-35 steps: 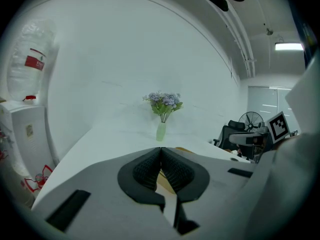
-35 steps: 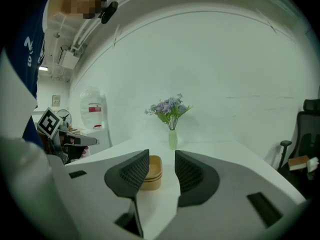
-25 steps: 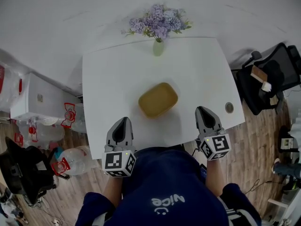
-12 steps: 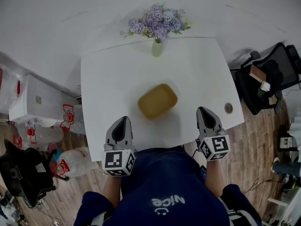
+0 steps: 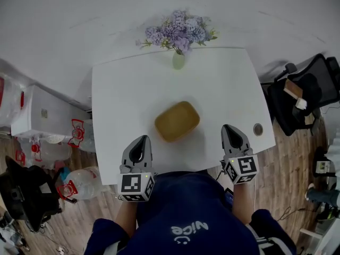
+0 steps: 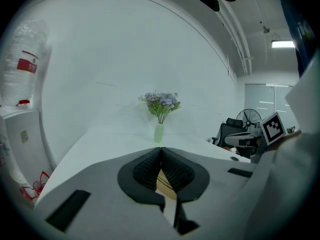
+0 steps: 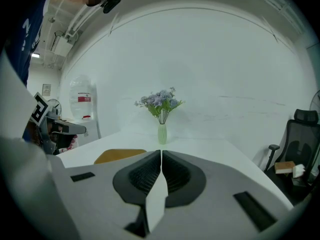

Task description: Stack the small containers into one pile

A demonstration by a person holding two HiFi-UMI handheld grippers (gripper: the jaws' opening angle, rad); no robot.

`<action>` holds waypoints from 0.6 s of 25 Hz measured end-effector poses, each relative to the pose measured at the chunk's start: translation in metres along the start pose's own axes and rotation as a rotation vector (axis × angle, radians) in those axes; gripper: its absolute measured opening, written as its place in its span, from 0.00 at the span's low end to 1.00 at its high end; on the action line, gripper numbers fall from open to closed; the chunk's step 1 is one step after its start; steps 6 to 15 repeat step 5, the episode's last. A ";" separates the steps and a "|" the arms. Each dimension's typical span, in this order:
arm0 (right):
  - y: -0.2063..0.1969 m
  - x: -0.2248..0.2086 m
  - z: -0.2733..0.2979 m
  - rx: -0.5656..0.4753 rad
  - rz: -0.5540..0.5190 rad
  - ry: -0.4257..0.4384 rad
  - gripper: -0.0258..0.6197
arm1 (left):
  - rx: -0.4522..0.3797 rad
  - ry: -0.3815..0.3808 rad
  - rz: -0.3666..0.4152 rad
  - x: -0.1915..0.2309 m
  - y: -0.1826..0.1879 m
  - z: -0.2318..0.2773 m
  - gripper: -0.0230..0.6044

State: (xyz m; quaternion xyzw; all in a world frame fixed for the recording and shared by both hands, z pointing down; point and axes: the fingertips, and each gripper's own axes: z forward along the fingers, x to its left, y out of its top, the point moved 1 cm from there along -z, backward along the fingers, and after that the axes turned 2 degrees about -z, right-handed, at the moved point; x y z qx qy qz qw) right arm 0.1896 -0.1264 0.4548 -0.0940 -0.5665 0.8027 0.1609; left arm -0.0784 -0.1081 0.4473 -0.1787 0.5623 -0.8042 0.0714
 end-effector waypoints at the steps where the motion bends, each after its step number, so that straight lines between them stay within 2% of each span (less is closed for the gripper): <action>1: 0.000 -0.001 0.002 0.001 -0.003 0.004 0.12 | 0.002 0.001 0.003 -0.001 0.000 0.001 0.07; 15: 0.001 -0.003 0.008 0.002 -0.013 0.015 0.12 | 0.012 0.002 0.009 -0.004 -0.002 0.007 0.07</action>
